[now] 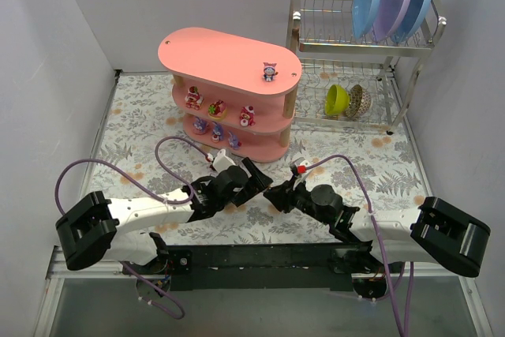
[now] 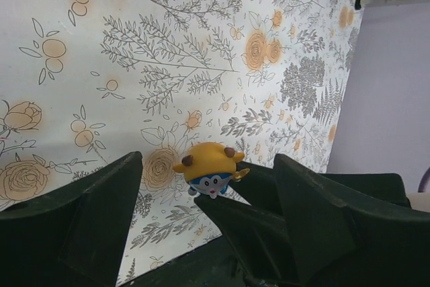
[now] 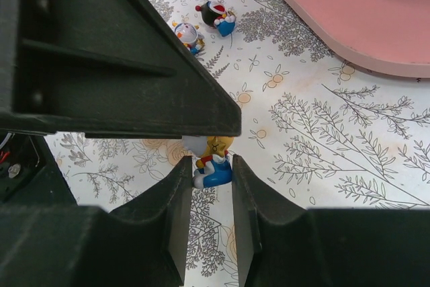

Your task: Place and organize the plastic toys onto the shelf

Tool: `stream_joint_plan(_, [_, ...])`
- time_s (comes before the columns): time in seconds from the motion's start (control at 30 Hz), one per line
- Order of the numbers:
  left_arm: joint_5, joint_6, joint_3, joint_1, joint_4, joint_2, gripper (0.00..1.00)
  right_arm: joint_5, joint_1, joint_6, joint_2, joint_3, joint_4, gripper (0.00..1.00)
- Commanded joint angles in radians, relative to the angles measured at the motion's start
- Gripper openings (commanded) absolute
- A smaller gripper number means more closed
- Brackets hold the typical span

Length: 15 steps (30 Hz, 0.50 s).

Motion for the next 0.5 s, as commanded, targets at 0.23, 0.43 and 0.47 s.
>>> stream_joint_plan(0.23, [-0.046, -0.105, 0.061, -0.011, -0.01, 0.051, 0.58, 0.003, 0.013, -0.009, 0.015, -0.007, 0.081, 0.01])
stream_joint_plan(0.43, [-0.049, -0.107, 0.062, -0.014, -0.01, 0.051, 0.33, 0.003, 0.018, -0.02, 0.026, -0.005, 0.083, 0.01])
stream_joint_plan(0.47, [-0.049, -0.108, 0.062, -0.014, -0.011, 0.051, 0.26, 0.001, 0.019, -0.02, 0.028, -0.005, 0.083, 0.01])
